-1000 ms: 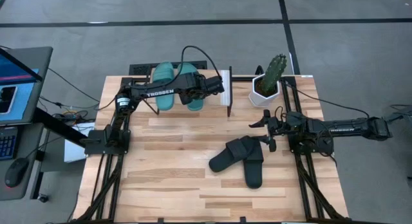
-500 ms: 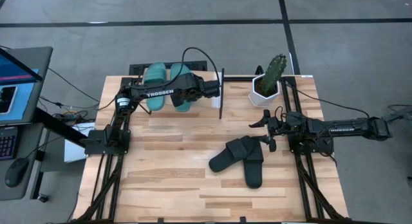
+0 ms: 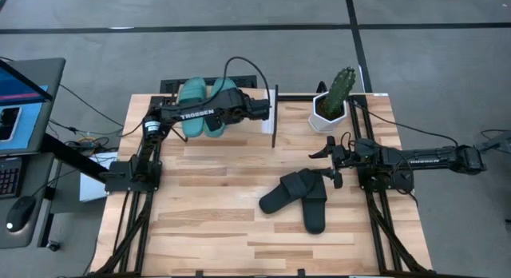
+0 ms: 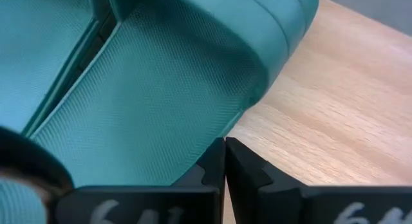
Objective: Pick and place slides into the shelf
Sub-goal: Put the light blue slide on the shelf, then put the left black slide on the shelf
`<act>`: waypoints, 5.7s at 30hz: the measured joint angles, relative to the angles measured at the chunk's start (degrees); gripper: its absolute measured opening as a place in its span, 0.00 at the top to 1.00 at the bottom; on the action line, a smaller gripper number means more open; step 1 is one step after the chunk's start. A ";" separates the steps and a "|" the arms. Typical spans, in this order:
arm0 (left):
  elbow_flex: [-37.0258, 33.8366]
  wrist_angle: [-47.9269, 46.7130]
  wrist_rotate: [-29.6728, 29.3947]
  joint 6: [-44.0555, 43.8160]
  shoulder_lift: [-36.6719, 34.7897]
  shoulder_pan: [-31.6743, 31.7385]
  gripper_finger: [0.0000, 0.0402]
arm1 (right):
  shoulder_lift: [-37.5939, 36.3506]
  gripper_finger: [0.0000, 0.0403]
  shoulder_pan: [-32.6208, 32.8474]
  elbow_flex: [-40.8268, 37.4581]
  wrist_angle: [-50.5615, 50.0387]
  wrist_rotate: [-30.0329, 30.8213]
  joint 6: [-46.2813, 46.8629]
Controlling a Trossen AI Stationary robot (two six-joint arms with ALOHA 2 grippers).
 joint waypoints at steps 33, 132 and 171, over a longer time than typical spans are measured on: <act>1.55 7.27 -4.79 16.70 -0.64 9.70 1.00 | -0.01 0.38 0.01 0.00 0.00 0.00 0.00; 15.85 35.82 22.40 116.57 -22.28 -37.72 1.00 | -0.19 0.38 9.31 0.00 18.26 -3.11 1.92; -117.14 132.98 47.34 103.16 -88.21 -14.40 1.00 | 2.19 0.38 25.62 1.05 23.75 13.18 6.04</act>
